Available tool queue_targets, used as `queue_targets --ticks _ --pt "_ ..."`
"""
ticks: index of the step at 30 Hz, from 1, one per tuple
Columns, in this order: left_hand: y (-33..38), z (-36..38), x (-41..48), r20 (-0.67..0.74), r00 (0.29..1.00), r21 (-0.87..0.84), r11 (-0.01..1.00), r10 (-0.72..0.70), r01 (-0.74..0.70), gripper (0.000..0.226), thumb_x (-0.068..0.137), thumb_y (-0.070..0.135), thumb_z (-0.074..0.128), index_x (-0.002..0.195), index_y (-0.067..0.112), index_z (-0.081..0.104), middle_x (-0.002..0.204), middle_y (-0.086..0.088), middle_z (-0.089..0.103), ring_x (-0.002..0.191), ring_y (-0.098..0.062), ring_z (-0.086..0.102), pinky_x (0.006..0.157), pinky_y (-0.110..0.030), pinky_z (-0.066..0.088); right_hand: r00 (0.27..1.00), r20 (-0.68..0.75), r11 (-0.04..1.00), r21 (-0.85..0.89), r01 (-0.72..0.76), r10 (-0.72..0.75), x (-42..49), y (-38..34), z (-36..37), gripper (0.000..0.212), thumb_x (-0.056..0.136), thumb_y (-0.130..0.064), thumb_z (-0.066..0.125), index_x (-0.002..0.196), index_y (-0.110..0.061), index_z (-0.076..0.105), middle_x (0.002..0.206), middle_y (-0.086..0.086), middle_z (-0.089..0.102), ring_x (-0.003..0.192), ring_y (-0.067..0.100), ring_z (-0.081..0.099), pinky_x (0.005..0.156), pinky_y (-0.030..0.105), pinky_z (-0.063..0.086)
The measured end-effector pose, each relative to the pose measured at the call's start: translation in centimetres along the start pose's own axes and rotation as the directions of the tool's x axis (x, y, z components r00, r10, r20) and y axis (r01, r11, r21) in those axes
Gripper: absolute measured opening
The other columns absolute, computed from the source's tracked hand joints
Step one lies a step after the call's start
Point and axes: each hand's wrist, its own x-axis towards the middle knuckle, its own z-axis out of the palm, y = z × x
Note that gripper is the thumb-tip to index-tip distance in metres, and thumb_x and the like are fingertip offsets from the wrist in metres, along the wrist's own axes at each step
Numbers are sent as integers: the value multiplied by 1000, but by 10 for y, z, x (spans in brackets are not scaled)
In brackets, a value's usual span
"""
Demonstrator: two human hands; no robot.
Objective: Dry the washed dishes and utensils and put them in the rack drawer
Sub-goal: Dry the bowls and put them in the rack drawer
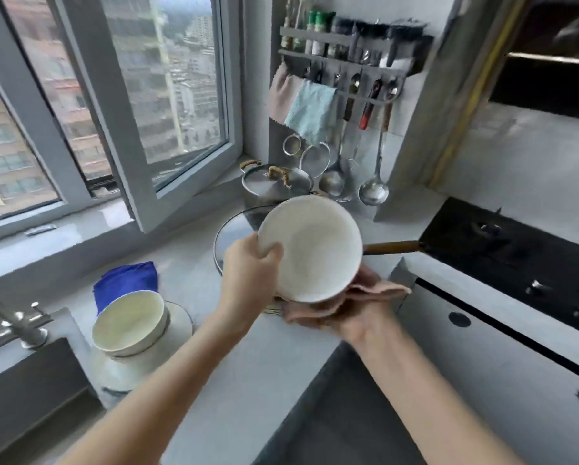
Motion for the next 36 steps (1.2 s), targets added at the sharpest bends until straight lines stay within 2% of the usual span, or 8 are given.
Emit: queue_targets --ticks 3,6,10,14,23,28,32,36 --pt "18 54 -21 -62 994 99 992 89 -83 19 88 12 50 74 0 54 64 -5 52 63 -24 45 59 -36 37 987 -72 990 -1 142 -141 -22 -33 -47 39 102 -28 33 101 -21 71 93 5 70 94 27 62 101 51 41" --pt "41 111 -53 -21 991 142 981 133 -129 26 87 7 49 62 10 42 59 -4 48 61 -28 44 56 -33 29 937 -77 940 -46 338 -341 -54 -68 -100 45 96 -47 41 74 -29 76 86 2 73 85 21 68 76 37 50" --pt "74 181 -107 113 969 205 949 218 -238 15 84 3 46 69 3 48 63 -4 51 64 -29 48 56 -31 31 800 -6 673 -545 500 -600 -100 -102 -174 48 79 -63 60 118 -35 56 114 10 65 106 45 58 85 49 46" --pt "108 240 -153 391 895 221 922 215 -318 20 81 3 40 88 -1 59 70 -14 62 62 -35 62 53 -42 55 696 64 486 -670 561 -715 -149 -148 -251 39 94 -21 57 124 -43 46 121 -24 58 114 -8 54 94 13 44" --pt "157 376 -242 801 586 186 879 124 -440 18 82 -1 38 80 6 55 56 -8 56 38 -20 54 34 -22 42 768 -236 601 -765 231 -596 -251 -219 -386 69 70 -48 73 133 -36 48 124 -17 59 111 -6 57 93 15 44" --pt "182 459 -293 898 383 129 701 218 -702 18 88 2 36 74 10 46 71 -3 50 55 -17 48 44 -27 39 484 -465 564 -822 75 -742 -290 -239 -448 19 80 -35 72 99 -32 69 94 -13 72 92 2 65 85 25 51" --pt "189 530 -318 918 288 -2 730 272 -683 22 86 4 35 87 3 58 78 -12 62 65 -30 60 58 -38 54 294 -655 717 -657 235 -696 -308 -233 -496 36 84 1 63 93 -34 62 96 -4 70 91 17 68 68 24 57" --pt "188 598 -329 931 282 -62 861 233 -506 24 85 -1 36 94 -4 57 81 -18 64 67 -37 64 57 -42 56 473 -769 873 -221 435 -430 -323 -219 -535 56 80 20 54 119 -21 52 103 16 70 89 34 70 70 45 60"
